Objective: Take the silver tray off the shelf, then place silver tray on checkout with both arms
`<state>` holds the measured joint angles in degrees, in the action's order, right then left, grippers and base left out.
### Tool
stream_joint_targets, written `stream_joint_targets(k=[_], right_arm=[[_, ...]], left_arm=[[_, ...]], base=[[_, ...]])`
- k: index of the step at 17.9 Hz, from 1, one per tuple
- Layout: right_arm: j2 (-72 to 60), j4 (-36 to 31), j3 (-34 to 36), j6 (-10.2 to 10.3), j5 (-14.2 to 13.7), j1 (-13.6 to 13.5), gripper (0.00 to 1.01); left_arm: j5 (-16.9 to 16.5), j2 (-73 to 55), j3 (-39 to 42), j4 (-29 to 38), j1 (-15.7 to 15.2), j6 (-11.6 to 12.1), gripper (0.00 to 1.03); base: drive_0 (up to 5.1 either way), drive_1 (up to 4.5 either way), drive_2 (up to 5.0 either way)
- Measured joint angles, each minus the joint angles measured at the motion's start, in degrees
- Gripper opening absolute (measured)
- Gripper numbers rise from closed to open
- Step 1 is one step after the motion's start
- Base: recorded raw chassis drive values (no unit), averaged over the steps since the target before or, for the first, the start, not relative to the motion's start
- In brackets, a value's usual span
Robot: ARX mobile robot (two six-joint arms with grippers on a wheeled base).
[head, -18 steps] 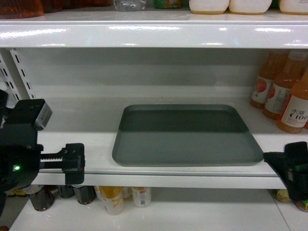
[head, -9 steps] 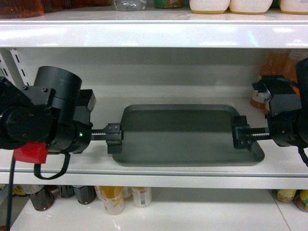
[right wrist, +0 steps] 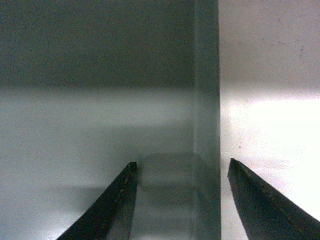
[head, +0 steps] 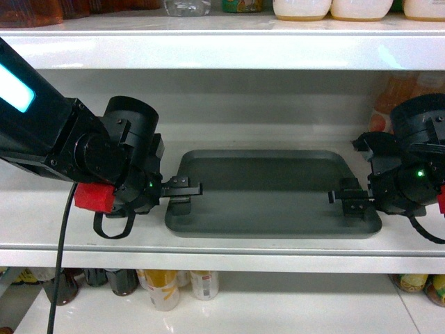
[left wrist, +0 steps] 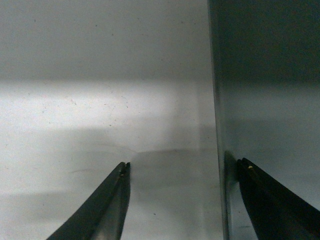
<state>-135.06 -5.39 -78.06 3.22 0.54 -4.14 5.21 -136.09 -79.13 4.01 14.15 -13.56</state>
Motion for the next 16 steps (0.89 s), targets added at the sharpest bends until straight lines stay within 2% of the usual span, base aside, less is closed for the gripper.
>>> stream_joint_targets(k=[3,5,7,9,13,16], right_arm=[[0.22,-0.68,1.11,0.0,0.52,0.04,0.3],[0.74,-1.97,2.51,0.02,0.31,0.09,0.13],[1.03,-3.28,3.48,1.01,0.81,0.15,0.05],[1.38,-5.35,4.85,1.46,1.25,0.15,0.03],[3.58,-6.82,8.83,2.8,1.73,-0.04,0.03],[8.79,-8.87,16.66,4.07,4.52,-0.04,0.03]], left_arm=[[-1.33,0.04,1.49,1.88,-0.07,-2.38,0.41],[-3.39,0.42,3.23,3.78,-0.42,-5.27,0.24],[-4.02,0.74,4.33,4.72,-0.44,-6.97,0.13],[-4.07,0.98,5.35,5.42,-0.44,-7.96,0.03],[-4.98,4.44,10.27,6.97,-1.25,-8.81,0.02],[-1.99,10.32,17.79,7.45,-1.33,-7.43,0.02]], base=[[0.0,0.0,0.0],[0.0,0.0,0.0],[0.0,0.0,0.0],[0.0,0.0,0.0],[0.0,0.0,0.0],[0.0,0.0,0.0]])
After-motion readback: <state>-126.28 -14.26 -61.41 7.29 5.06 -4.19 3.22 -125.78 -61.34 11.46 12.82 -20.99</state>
